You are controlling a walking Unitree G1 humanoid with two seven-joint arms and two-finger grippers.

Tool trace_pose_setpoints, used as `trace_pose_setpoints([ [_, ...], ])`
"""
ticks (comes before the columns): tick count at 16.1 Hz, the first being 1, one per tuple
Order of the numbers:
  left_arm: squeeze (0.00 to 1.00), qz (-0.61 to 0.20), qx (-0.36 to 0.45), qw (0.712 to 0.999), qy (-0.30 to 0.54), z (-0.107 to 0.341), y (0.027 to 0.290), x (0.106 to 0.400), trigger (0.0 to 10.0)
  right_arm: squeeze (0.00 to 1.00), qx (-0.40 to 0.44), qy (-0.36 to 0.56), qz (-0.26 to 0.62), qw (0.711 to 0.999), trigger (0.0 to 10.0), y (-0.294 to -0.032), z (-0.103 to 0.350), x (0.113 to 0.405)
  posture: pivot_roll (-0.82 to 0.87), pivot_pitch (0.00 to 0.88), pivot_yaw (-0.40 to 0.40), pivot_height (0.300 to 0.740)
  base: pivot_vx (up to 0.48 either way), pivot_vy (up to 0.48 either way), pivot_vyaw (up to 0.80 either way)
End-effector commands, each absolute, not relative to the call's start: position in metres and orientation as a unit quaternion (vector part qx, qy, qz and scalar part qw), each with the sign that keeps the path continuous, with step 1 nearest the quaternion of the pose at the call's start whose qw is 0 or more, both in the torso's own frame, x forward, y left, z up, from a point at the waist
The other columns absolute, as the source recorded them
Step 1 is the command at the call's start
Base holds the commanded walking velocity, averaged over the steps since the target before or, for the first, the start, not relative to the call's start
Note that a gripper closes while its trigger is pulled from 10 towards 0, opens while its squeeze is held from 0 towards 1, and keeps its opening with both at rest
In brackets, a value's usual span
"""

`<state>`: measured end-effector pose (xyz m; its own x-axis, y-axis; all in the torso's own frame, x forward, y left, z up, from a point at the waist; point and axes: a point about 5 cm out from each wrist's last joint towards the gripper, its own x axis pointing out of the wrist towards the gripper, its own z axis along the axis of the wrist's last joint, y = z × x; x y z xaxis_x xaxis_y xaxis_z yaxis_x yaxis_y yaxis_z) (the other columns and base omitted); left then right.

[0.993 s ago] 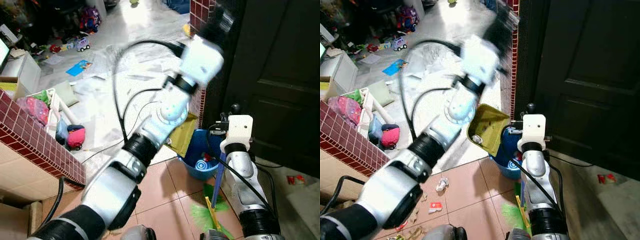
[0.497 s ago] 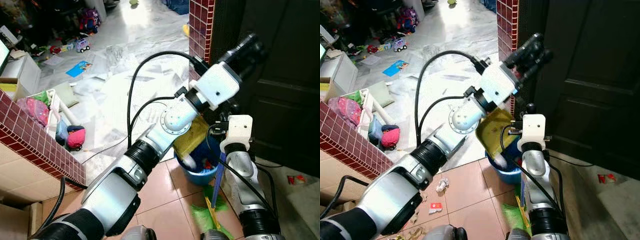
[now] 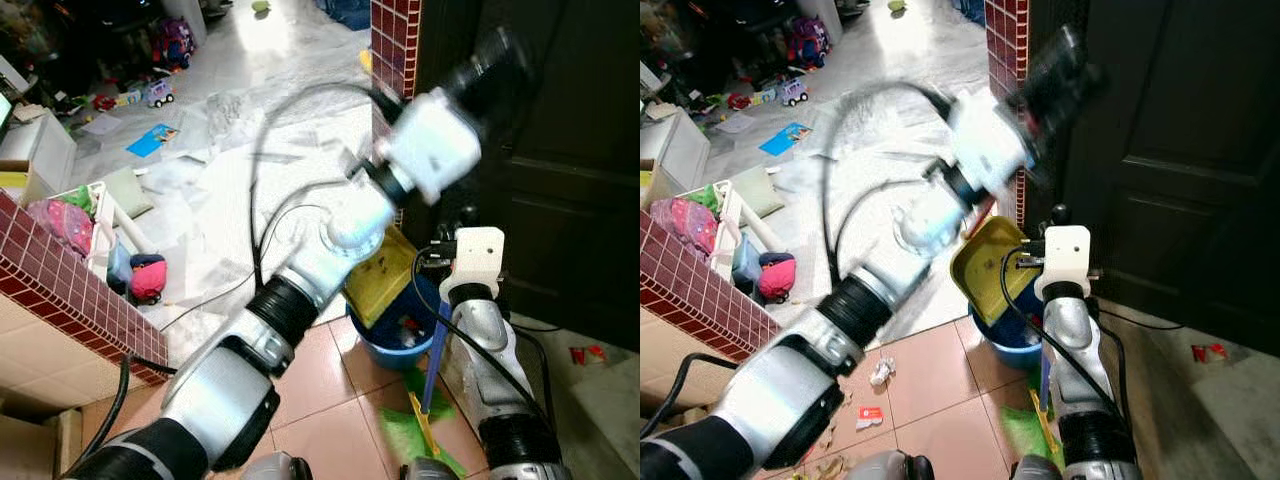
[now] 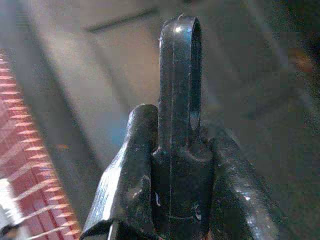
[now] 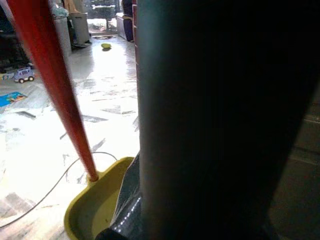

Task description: Sweep floor

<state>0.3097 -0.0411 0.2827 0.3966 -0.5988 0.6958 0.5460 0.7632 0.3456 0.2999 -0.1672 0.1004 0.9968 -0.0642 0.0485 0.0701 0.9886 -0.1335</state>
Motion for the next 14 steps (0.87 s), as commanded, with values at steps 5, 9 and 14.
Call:
trace_pose_setpoints([
  [5, 0.0, -0.216, -0.023, 0.824, -0.523, 0.36, 0.012, 0.319, 10.0, 0.0, -0.063, -0.032, -0.012, 0.997, 10.0, -0.159, 0.106, 0.31, -0.09, 0.0, 0.123, 0.74, 0.0, 0.0, 0.0],
  [9, 0.0, -0.071, 0.087, 0.831, -0.545, 0.379, 0.086, 0.334, 10.0, 0.0, -0.069, -0.031, -0.001, 0.997, 10.0, -0.159, 0.106, 0.313, -0.08, 0.0, 0.1, 0.74, 0.0, 0.0, 0.0],
  [14, 0.0, 0.017, 0.136, 0.904, -0.405, 0.306, 0.142, 0.357, 10.0, 0.0, -0.082, -0.019, 0.007, 0.996, 10.0, -0.166, 0.102, 0.314, -0.07, 0.0, 0.088, 0.74, 0.0, 0.0, 0.0],
])
